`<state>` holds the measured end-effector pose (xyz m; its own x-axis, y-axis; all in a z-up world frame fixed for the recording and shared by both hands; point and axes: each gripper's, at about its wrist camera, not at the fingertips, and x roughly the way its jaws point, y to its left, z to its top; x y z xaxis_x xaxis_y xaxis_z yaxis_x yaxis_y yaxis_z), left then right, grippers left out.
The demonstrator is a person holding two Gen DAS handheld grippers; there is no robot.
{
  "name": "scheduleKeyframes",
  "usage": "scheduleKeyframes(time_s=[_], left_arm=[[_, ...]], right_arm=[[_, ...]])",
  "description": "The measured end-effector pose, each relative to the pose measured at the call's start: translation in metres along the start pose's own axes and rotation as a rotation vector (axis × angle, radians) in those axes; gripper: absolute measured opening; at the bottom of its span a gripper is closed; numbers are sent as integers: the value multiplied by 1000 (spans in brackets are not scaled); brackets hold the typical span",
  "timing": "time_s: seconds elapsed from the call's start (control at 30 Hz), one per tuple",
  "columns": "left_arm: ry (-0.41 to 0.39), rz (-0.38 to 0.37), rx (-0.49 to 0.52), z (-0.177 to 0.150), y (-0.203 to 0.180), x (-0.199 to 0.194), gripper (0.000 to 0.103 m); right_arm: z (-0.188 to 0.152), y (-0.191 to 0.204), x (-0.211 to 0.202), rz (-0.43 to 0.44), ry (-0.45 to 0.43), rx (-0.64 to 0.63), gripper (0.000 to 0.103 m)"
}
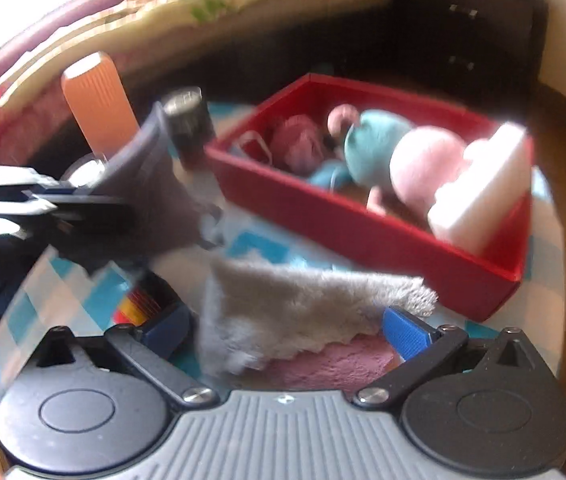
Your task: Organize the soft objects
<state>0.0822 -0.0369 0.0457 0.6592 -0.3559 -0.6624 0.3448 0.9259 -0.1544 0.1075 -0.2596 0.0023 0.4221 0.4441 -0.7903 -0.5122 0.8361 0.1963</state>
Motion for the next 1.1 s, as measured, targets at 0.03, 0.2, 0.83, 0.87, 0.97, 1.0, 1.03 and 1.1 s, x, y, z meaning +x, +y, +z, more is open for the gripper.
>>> scheduleKeyframes(time_s=[0.03, 0.2, 0.83, 0.87, 0.97, 1.0, 1.03, 1.1], left_arm=[[7, -2, -1, 0, 0, 2, 15], [12, -8, 0, 0, 0, 2, 15], [-94, -1, 4, 45, -13, 24, 15], [-99, 6, 5, 49, -12, 28, 15], [-100, 19, 10, 60, -11, 46, 15], [-98, 23, 12, 62, -11, 52, 15], [-101, 28, 16, 64, -11, 56, 15], [-104, 44, 26, 68, -10, 67, 15]], right_arm=[[-1, -2, 4, -14, -7, 27, 69], [-2, -4, -2, -18, -28, 75, 9], [44, -4, -93, -15, -472, 180, 0], [49, -4, -93, -23, -487, 180, 0], [59, -11, -90, -51, -525, 192, 0], [62, -14, -87, -66, -533, 196, 0], [64, -17, -85, -78, -538, 200, 0], [67, -24, -76, -91, -534, 201, 0]])
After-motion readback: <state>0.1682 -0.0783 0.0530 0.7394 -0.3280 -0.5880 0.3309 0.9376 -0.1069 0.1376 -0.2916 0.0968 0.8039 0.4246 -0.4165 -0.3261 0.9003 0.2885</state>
